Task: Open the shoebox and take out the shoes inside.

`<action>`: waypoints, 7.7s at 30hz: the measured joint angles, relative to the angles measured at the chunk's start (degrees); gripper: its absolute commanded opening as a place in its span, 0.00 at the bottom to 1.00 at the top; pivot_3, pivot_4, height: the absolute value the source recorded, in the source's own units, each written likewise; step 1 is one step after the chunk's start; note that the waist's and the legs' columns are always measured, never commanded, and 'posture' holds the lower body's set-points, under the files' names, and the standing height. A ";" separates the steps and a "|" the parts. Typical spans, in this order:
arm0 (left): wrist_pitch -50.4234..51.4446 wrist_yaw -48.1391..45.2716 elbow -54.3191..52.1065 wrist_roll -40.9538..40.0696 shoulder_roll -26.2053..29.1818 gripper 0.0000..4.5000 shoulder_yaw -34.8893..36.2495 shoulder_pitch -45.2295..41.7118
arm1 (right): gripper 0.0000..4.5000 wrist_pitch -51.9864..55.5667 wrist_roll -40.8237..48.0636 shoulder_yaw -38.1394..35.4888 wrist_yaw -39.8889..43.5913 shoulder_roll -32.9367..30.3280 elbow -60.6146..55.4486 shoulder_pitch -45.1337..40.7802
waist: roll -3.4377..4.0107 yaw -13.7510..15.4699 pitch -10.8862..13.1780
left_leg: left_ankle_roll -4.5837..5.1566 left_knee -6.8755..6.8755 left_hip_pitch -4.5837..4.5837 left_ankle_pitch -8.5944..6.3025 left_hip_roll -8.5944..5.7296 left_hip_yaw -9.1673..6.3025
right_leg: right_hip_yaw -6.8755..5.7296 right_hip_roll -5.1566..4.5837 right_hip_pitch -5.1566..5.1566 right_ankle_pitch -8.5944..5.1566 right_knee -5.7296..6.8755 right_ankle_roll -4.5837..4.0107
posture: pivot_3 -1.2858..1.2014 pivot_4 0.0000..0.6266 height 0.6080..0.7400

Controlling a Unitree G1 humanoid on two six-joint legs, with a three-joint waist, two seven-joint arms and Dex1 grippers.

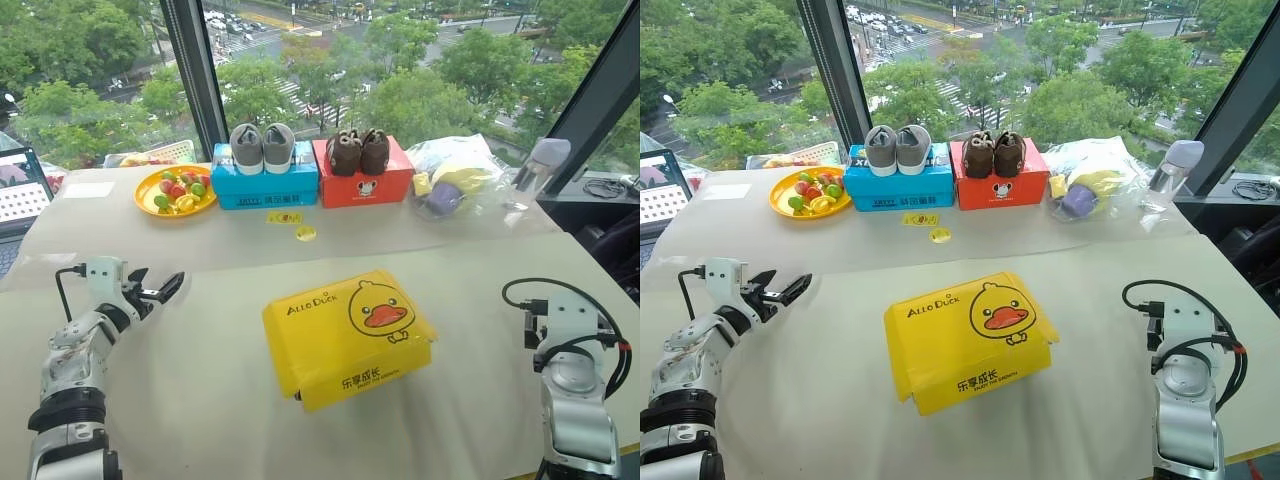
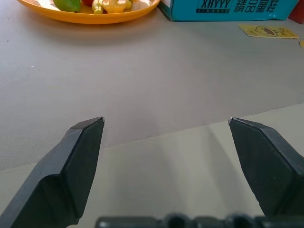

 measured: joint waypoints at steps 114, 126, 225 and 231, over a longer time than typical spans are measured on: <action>-5.90 -42.95 -11.74 8.77 13.90 0.01 -23.55 -3.13 | 0.01 10.42 17.83 28.99 54.59 -27.46 -10.54 -13.34 | 0.00 0.38 0.07 | 0.47 0.94 -0.43 -0.26 0.03 0.00 | -0.12 0.01 -0.07 0.02 0.01 0.11 | 0.52 0.24 0.93; 9.32 -49.12 -32.21 -6.33 26.26 0.01 -7.84 18.53 | 0.01 23.23 38.92 19.78 58.72 -29.03 -34.23 -5.48 | -0.17 0.42 0.18 | 0.32 0.90 -0.26 -0.34 0.20 0.03 | -0.16 -0.04 -0.05 -0.47 0.05 0.07 | 0.52 0.24 0.93; 4.77 -47.65 -30.67 -6.70 24.42 0.00 -13.36 12.48 | 0.80 17.94 33.38 47.22 56.59 -12.21 -2.54 -49.78 | -0.28 0.18 0.62 | -0.01 0.95 -0.90 -0.10 0.10 0.14 | -0.23 0.02 -0.95 -0.11 0.83 -0.21 | 0.52 0.24 0.93; 4.77 -47.30 -31.70 -6.70 24.37 0.00 -13.38 12.84 | 0.80 12.81 28.91 50.45 57.93 -11.05 2.41 -48.35 | -0.28 0.06 0.61 | -0.09 0.94 -0.88 -0.06 0.12 0.14 | -0.23 0.05 -0.96 -0.12 0.86 -0.25 | 0.52 0.24 0.93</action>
